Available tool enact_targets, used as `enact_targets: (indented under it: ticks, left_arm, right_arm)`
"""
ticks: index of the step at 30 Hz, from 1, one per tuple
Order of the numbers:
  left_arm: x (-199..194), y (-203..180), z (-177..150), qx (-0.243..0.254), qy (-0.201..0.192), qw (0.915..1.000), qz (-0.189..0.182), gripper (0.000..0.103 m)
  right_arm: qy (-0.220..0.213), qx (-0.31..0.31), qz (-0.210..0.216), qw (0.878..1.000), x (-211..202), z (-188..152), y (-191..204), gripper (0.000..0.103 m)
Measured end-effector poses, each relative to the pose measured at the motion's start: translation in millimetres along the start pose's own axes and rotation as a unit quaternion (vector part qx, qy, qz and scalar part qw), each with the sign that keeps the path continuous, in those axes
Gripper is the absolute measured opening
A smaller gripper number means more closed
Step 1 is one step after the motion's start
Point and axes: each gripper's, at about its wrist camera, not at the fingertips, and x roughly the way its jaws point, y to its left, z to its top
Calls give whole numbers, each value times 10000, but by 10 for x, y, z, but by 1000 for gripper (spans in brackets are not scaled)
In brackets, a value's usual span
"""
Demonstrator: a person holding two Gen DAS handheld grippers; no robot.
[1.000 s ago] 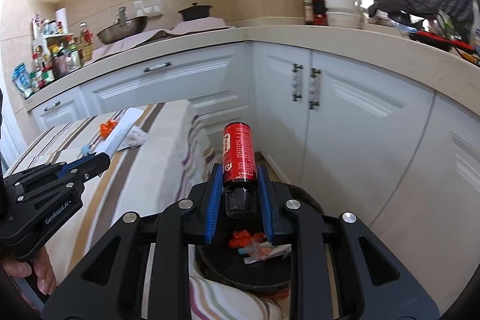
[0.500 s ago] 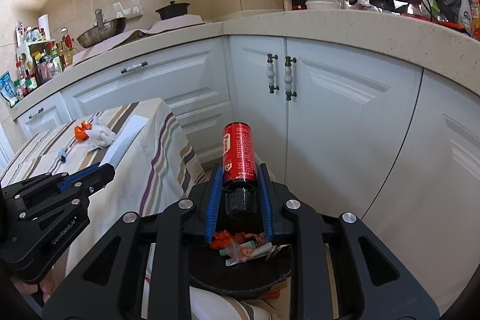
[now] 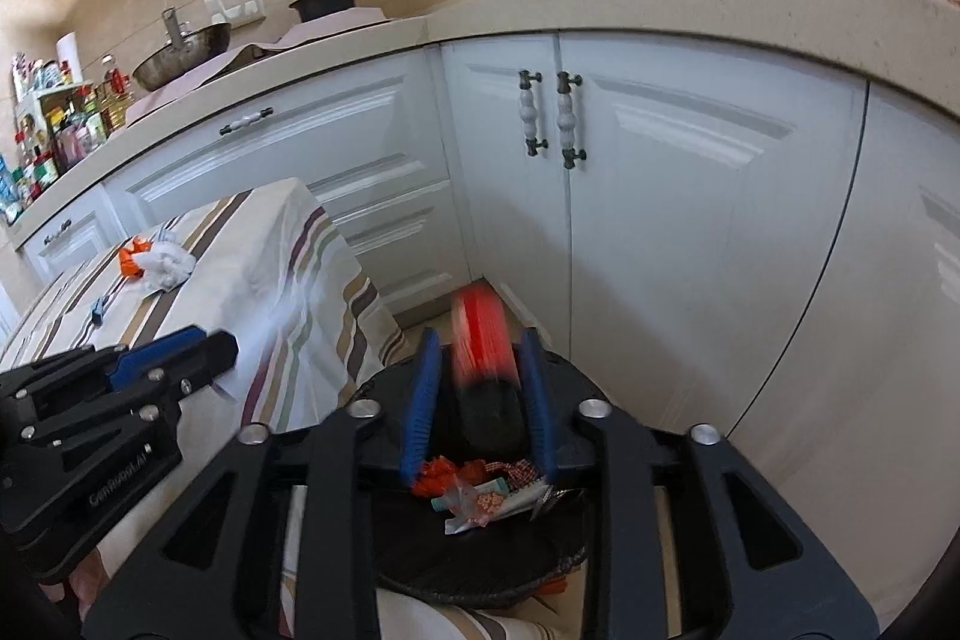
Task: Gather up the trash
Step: 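Carry the red bottle and white strip over the bin and open both tools, then bring both open tools back over the table toward the white tissue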
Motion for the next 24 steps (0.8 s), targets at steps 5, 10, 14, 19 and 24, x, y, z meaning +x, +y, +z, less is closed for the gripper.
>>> enact_targets:
  ticks: [5, 10, 14, 19, 24]
  left_arm:
    - [14, 54, -13, -204, 64, 9997, -106, 46]
    - [-32, 90, -9, -239, 0, 9997, -73, 50]
    - [-114, 170, 16, -302, -103, 9995, -22, 51]
    - [-236, 336, 48, -428, -260, 9986, 149, 54]
    - [-392, 584, 46, -606, -425, 9965, 382, 54]
  right_arm:
    - [-22, 40, -44, 10000, -24, 2, -43, 39]
    - [-49, 35, -56, 10000, -45, 18, -40, 39]
    - [-109, -1, -49, 9999, -91, 54, -6, 39]
    - [-245, -81, 28, 9997, -162, 127, 122, 39]
    - [-319, -206, 192, 9991, -191, 189, 348, 42]
